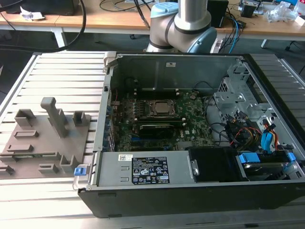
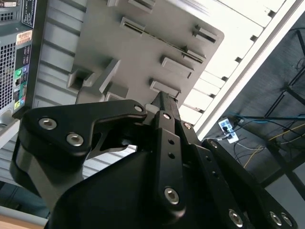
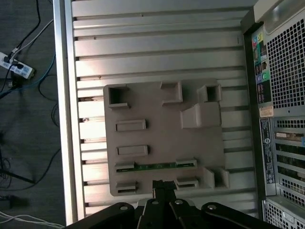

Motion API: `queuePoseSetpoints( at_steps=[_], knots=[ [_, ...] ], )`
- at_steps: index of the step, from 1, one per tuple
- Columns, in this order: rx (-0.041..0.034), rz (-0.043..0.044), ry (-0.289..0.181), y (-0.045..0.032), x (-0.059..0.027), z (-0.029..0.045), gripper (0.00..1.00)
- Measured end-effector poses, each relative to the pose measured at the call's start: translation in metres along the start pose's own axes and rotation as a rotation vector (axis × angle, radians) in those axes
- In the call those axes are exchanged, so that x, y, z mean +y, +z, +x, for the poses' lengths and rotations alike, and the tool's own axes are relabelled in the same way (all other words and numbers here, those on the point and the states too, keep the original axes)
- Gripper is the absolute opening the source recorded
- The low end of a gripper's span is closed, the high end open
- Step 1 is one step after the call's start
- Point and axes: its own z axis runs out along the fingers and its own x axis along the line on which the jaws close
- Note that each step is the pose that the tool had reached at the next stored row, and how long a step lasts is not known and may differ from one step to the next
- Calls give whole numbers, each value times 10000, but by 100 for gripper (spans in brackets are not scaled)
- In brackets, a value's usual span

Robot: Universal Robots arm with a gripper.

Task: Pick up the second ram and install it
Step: 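Reach for the second ram, then pick up the second ram and move it above second insertion slot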

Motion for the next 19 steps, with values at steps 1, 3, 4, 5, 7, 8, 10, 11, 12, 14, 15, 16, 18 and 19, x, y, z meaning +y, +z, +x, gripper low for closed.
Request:
queuePoseSetpoints(
  at_steps=[1,3,4,5,7,8,10,11,12,14,15,16,18,19],
  knots=[
    [1,1,1,0,-16,0,11],
    [1,1,1,-1,-18,-1,11],
    [1,1,1,-1,-18,-1,11],
    [1,1,1,-1,-18,-1,11],
    [0,0,1,0,-19,-1,11],
    [1,1,1,-1,-19,-1,11],
    [1,0,1,-1,-20,-1,11],
    [1,1,1,-1,-20,-1,11],
    [0,0,1,0,-20,-1,11],
    [1,1,1,-1,-21,-1,11],
    [1,0,1,-1,-21,-1,11],
    [1,0,0,-1,-22,-1,11],
    [10,-4,-188,-1,-22,-1,11],
    [14,-5,-282,-1,-22,-1,11]
  ],
)
